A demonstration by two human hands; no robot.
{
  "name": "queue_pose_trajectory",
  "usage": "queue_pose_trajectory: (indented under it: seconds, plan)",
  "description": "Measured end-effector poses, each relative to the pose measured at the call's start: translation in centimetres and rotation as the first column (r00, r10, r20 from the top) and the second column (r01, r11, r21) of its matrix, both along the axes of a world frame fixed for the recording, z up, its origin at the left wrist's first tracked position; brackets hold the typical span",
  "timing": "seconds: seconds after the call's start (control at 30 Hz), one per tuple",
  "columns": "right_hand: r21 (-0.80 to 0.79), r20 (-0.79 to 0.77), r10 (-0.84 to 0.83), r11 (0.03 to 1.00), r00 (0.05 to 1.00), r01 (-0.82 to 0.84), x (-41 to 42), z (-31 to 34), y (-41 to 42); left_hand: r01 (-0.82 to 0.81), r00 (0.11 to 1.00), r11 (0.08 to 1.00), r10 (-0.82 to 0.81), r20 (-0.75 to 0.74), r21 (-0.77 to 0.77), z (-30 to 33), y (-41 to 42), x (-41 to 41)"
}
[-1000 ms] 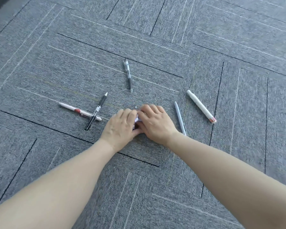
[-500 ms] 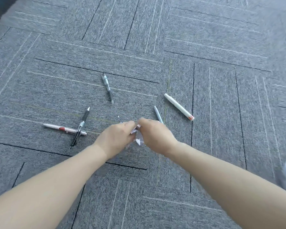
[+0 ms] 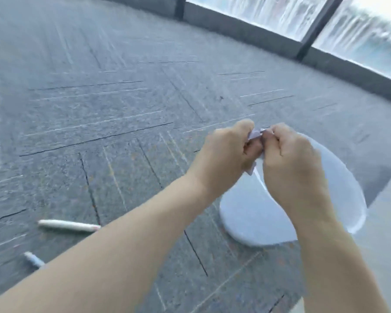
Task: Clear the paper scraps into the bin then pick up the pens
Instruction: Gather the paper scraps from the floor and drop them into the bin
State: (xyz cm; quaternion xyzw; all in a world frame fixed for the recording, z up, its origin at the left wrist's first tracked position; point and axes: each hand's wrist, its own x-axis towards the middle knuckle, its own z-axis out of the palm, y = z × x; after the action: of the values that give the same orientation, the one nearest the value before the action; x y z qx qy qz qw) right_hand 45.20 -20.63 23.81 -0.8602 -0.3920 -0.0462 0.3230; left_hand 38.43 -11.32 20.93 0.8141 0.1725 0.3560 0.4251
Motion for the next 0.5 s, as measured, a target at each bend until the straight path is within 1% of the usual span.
queue_pose_trajectory:
  seconds: [0.07,0.17,0.23,0.27,0.33,0.37,0.4,0.43,0.5]
  plan:
    - [0.046,-0.05,-0.16,0.986,0.986,0.163,3.4,0.5,-2.3,0.087,0.996,0.996,-0.087,-0.001,0.002,0.6,-2.3,5.0]
    - [0.095,-0.166,-0.328,0.933,0.93,0.346,7.3,-0.7,-4.2,0.173,0.982,0.985,-0.173,-0.08,0.0,0.2,-4.3,10.3]
    - [0.078,-0.219,-0.399,0.902,0.89,0.424,9.0,-2.1,-4.7,0.223,0.949,0.974,-0.225,-0.22,-0.035,-0.6,-5.0,12.4]
    - [0.051,-0.249,-0.424,0.892,0.871,0.449,9.6,-2.8,-4.9,0.246,0.913,0.968,-0.249,-0.323,-0.05,-1.0,-5.2,13.1]
    - [-0.05,-0.34,-0.472,0.873,0.813,0.486,10.4,-3.9,-5.4,0.277,0.812,0.96,-0.262,-0.521,-0.052,-1.7,-5.4,13.6]
    - [-0.096,-0.371,-0.499,0.86,0.783,0.502,10.6,-4.2,-5.6,0.275,0.781,0.959,-0.26,-0.568,-0.061,-2.1,-5.4,13.7]
    - [-0.1,-0.381,-0.519,0.846,0.765,0.524,10.7,-4.3,-5.7,0.256,0.774,0.963,-0.254,-0.58,-0.08,-2.2,-5.2,13.6]
    - [-0.053,-0.376,-0.523,0.836,0.765,0.546,10.8,-4.2,-5.7,0.225,0.796,0.97,-0.237,-0.557,-0.092,-2.2,-4.9,13.4]
    - [0.101,-0.336,-0.496,0.826,0.801,0.555,10.3,-3.5,-5.1,0.169,0.886,0.984,-0.176,-0.428,-0.055,-1.7,-4.4,12.6]
